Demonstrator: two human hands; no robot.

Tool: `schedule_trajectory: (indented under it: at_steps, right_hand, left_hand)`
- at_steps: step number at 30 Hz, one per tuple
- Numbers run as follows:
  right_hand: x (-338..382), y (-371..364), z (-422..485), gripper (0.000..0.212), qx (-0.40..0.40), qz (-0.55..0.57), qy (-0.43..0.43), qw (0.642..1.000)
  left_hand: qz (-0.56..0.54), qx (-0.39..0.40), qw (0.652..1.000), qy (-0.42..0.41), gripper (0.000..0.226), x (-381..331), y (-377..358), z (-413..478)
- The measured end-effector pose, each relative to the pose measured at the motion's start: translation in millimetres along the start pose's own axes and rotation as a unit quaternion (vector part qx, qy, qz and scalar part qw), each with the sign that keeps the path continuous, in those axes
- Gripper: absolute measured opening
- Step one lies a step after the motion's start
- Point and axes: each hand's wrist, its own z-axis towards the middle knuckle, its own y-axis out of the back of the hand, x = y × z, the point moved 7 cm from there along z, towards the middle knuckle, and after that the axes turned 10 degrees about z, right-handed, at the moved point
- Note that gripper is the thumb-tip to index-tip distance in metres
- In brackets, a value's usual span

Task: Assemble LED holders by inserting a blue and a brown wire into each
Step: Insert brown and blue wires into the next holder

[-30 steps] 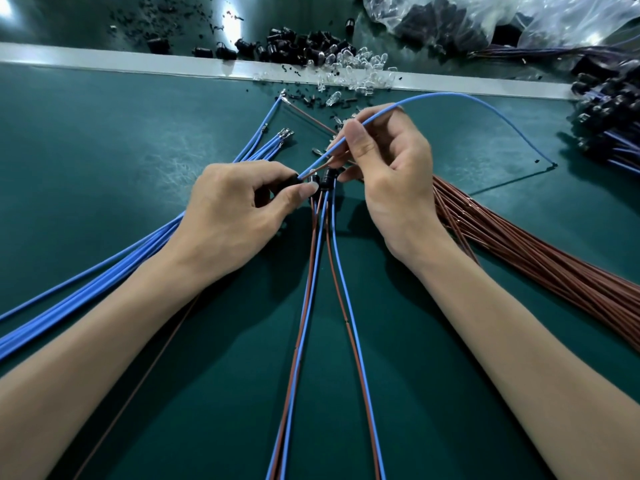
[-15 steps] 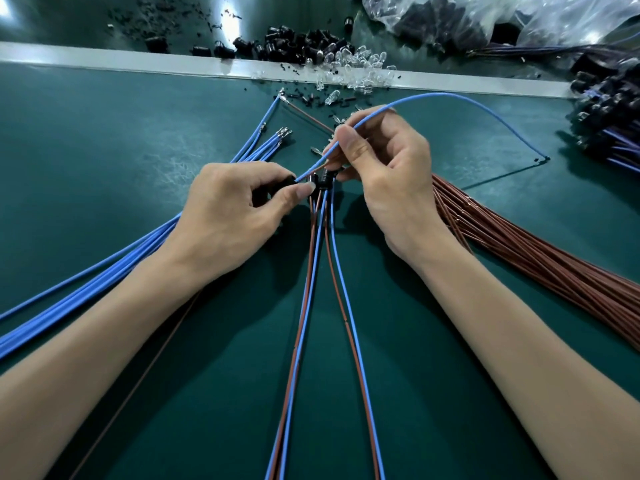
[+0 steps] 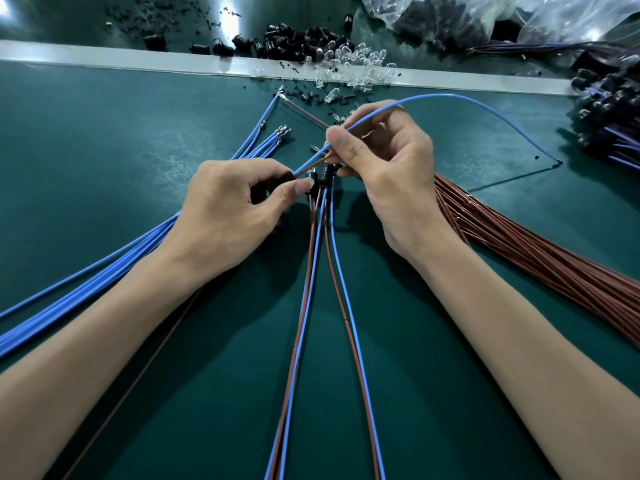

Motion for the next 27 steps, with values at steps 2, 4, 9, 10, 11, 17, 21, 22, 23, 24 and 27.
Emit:
schedule_trajectory:
  at_steps: [2,4,9,10,11,17,21,22,23,24,27]
  right_hand:
    - [-0.6,0.5,0.1,0.031,0.001,0.022,-0.008,1.000]
    - [-1.6,0.3,0.5,0.038,0.007,0.039,-0.020,0.999]
    - [-8.9,-7.2,-1.8,0.016,0.053,-0.007,-0.062,0.997]
    - [-9.7,-7.5,-2.3,0.016,0.054,-0.016,-0.063,0.996]
    - [-9.6,-6.8,-2.4,0.016,0.050,-0.022,-0.060,0.997]
    - [-7.6,1.0,-0.4,0.017,0.012,-0.020,-0.048,0.999]
    - [-8.9,-0.8,0.2,0.018,0.023,-0.018,-0.055,0.998]
    - [-9.1,-1.0,0.4,0.018,0.026,-0.013,-0.057,0.998]
    - [-8.8,-1.1,0.8,0.017,0.028,-0.006,-0.059,0.998]
    - [-8.7,-1.3,1.0,0.018,0.030,0.001,-0.059,0.998]
    - [-7.7,-0.3,1.5,0.018,0.030,0.019,-0.055,0.998]
  left_hand:
    - [-0.003,0.001,1.000,0.000,0.023,-0.4,0.1,0.1]
    - [-0.004,0.004,1.000,-0.001,0.023,-0.4,-0.5,0.2]
    - [-0.027,0.006,1.000,0.000,0.031,-1.3,-1.2,-0.6]
    - [-0.032,0.005,0.999,0.004,0.032,-0.8,-1.1,-0.5]
    - [-0.037,0.003,0.999,0.009,0.033,0.0,-0.6,-0.2]
    - [-0.097,-0.024,0.994,0.036,0.024,3.9,3.9,2.1]
    - [-0.101,-0.038,0.993,0.043,0.017,3.0,7.1,1.7]
    - [-0.104,-0.036,0.993,0.045,0.016,2.1,6.8,1.4]
    - [-0.106,-0.031,0.993,0.045,0.016,1.0,6.5,1.4]
    - [-0.108,-0.027,0.993,0.044,0.015,-0.2,5.9,1.3]
    - [-0.113,-0.017,0.993,0.030,0.012,-4.0,5.4,1.1]
